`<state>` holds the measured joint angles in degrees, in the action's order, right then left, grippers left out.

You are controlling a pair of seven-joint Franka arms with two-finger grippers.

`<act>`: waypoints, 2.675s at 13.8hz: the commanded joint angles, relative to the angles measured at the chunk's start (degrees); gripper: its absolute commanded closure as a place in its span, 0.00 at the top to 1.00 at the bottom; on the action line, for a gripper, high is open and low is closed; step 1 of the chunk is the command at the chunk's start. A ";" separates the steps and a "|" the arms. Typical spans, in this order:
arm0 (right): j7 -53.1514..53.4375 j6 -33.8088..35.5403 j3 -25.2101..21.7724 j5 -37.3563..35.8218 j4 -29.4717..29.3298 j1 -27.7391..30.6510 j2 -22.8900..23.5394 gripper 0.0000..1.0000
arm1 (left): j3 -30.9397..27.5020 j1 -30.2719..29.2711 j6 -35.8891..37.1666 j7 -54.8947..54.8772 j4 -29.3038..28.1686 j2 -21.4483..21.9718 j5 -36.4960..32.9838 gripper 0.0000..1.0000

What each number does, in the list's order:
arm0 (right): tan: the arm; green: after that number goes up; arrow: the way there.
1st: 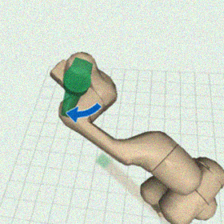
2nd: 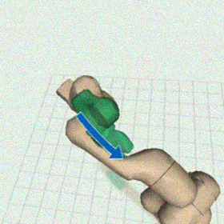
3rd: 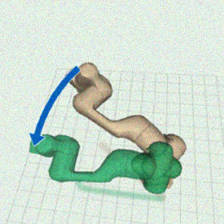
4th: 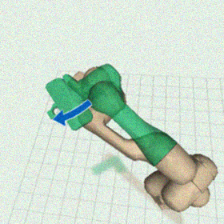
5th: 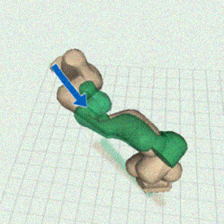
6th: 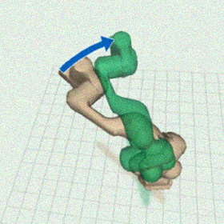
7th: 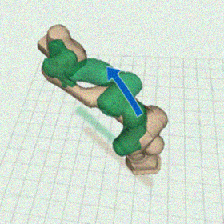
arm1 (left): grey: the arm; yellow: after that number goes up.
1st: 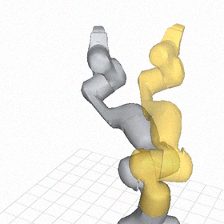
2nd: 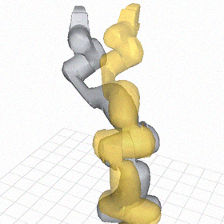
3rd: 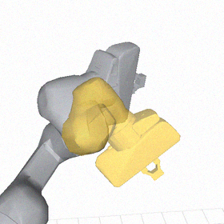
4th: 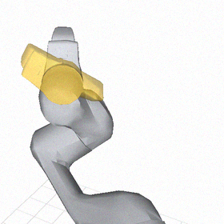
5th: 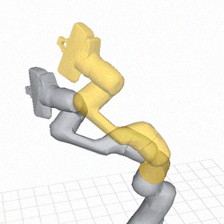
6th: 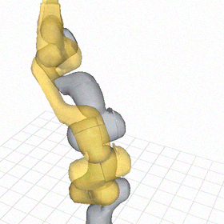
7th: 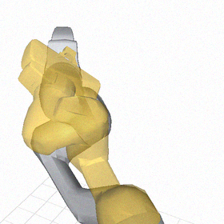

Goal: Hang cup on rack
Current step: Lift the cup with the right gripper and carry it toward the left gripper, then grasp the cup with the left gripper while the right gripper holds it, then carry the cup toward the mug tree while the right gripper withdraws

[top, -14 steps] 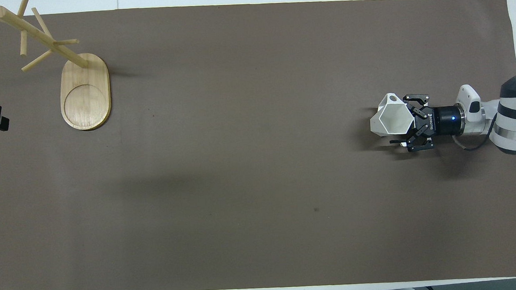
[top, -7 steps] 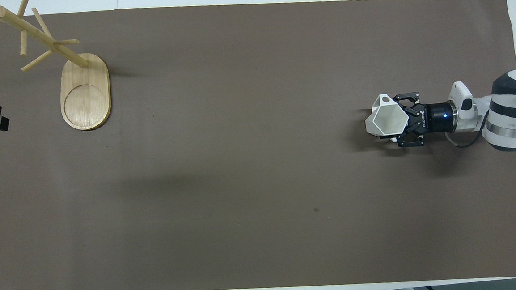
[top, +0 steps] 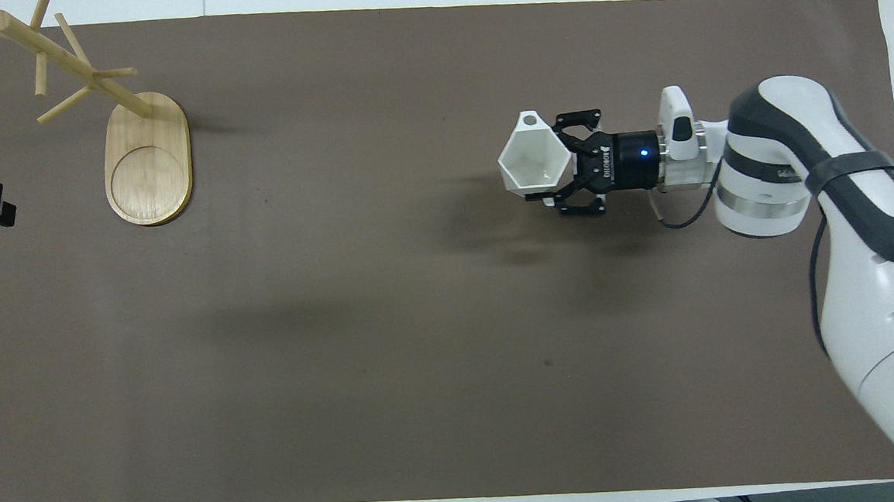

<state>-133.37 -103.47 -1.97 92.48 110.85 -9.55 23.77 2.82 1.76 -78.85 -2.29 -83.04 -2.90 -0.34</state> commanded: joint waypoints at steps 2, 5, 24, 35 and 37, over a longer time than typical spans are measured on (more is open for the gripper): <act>2.15 -7.86 -0.32 12.78 -0.63 -10.81 -0.56 0.16 | 0.00 -0.26 0.28 -0.26 -1.16 0.96 0.17 1.00; 0.48 -21.02 -0.23 19.03 -2.21 -17.94 -0.82 0.16 | 0.43 3.31 -0.60 0.10 -0.81 0.70 0.17 1.00; 0.39 -35.93 -0.23 29.51 -4.94 -29.92 -1.00 0.21 | 0.87 23.82 -32.06 41.40 -22.42 -0.88 0.70 0.00; 0.39 -35.67 -0.41 28.98 -5.03 -28.34 -1.00 0.99 | 0.79 24.17 -31.63 43.33 -21.91 -0.79 0.87 0.00; 0.39 -33.39 -0.41 24.09 -4.94 -24.75 -1.09 0.99 | 0.79 23.91 -31.45 44.82 -21.20 1.04 0.79 0.00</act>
<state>-132.51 -138.24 -2.33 119.94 105.81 -38.15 23.00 4.21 25.56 -111.59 41.28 -103.40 -5.00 0.66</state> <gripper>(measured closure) 0.004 0.956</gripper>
